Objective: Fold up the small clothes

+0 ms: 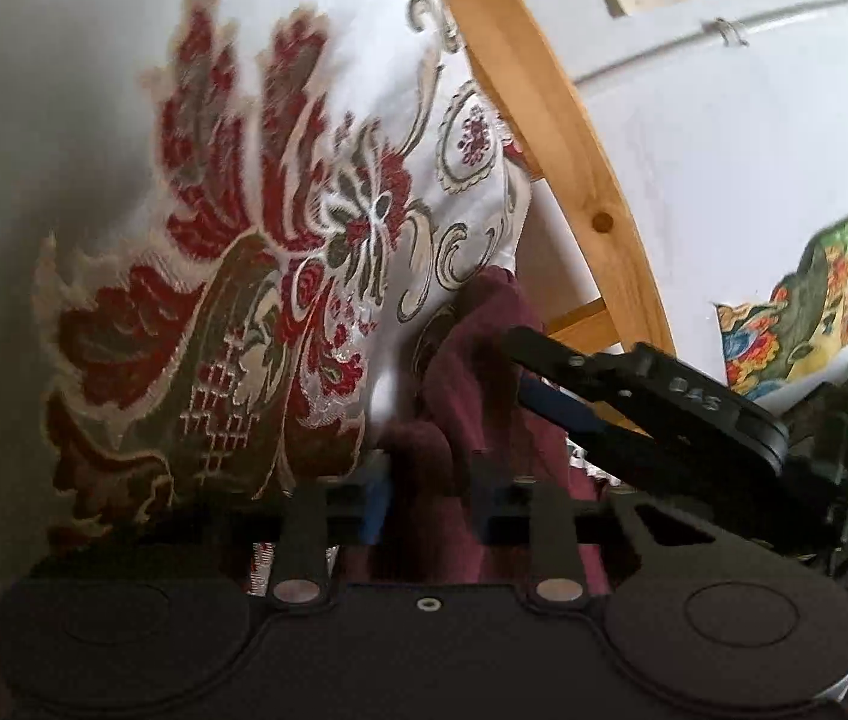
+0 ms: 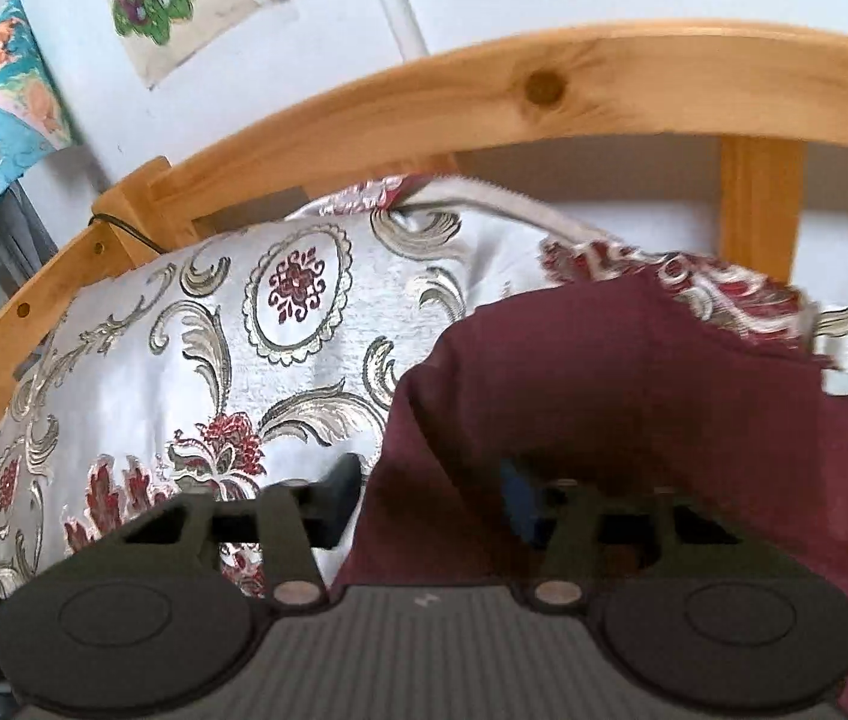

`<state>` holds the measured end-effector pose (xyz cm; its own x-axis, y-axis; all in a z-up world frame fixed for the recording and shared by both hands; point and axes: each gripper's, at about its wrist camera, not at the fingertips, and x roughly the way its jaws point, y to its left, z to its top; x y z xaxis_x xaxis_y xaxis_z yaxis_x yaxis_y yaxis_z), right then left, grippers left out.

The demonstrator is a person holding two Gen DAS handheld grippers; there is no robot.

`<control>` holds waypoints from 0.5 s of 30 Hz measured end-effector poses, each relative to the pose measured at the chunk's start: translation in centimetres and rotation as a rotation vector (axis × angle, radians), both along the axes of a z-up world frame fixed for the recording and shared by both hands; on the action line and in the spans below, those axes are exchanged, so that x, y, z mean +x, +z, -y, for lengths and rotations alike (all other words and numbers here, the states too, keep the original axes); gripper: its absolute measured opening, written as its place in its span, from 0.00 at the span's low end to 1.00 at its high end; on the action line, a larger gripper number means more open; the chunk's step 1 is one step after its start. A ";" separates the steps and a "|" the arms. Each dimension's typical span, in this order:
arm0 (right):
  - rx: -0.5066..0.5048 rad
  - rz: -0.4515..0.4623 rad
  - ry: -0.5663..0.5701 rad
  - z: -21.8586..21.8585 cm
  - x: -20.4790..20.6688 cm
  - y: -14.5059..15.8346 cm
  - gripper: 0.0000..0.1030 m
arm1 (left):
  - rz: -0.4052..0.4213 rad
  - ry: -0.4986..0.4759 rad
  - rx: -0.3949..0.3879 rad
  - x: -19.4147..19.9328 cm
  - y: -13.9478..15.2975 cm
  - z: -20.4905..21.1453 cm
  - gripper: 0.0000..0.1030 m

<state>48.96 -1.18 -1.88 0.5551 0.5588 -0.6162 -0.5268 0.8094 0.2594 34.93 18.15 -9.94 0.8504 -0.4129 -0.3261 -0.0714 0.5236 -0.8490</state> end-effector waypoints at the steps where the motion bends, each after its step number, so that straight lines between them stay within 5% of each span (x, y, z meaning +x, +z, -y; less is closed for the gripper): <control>1: -0.012 -0.007 0.013 -0.3 0.2 -0.1 0.05 | -0.001 -0.008 -0.019 0.2 -0.2 -0.1 0.04; 10: 0.023 0.163 0.047 -2.7 -0.5 2.4 0.03 | 0.062 0.285 0.145 -3.8 2.9 0.2 0.02; 15: -0.009 0.150 0.046 -5.2 0.5 1.9 0.04 | -0.013 0.330 0.147 -3.8 2.2 -0.6 0.03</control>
